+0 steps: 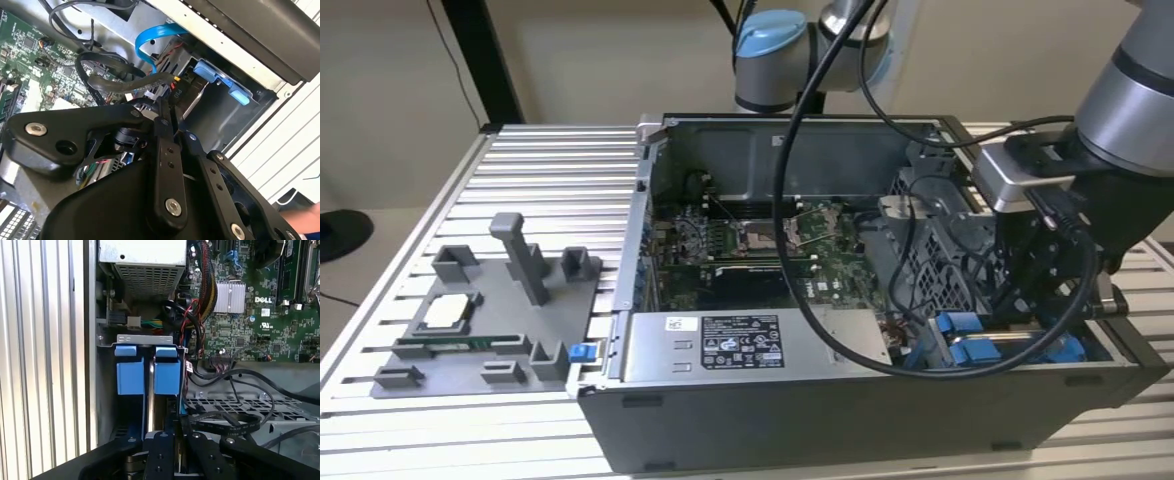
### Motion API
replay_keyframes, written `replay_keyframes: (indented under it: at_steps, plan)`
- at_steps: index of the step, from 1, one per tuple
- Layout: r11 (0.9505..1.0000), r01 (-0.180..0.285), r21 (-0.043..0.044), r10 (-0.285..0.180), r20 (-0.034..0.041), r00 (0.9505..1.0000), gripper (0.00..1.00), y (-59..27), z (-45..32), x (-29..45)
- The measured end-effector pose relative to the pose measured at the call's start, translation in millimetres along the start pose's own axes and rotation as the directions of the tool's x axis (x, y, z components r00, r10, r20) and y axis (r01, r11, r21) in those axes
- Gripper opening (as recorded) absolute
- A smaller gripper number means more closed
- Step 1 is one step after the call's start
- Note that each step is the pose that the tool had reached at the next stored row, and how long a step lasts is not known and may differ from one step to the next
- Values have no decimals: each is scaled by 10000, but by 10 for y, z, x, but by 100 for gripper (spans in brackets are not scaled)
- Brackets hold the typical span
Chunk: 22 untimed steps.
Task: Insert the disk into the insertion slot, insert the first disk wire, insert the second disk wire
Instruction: 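Insert the second disk wire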
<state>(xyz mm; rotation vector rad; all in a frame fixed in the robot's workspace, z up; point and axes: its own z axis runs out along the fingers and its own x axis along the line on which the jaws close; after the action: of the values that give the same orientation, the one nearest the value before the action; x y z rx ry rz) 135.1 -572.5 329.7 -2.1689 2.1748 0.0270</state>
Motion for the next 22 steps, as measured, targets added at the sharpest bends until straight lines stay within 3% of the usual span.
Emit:
replay_keyframes:
  at_steps: [1,2,5,17,19,22]
  plan:
    - [10000,0,1,0,0,10000,0,0,0,0]
    - [10000,2,2,-2,6,10000,100,-1,3,-1]
    - [10000,2,1,-2,46,10000,100,-3,-20,1]
    - [10000,-1,1,1,39,10000,100,-22,-565,-30]
    - [10000,1,1,-1,36,10000,100,-25,-628,-35]
    - [10000,-4,1,4,39,10000,100,-26,-658,-36]
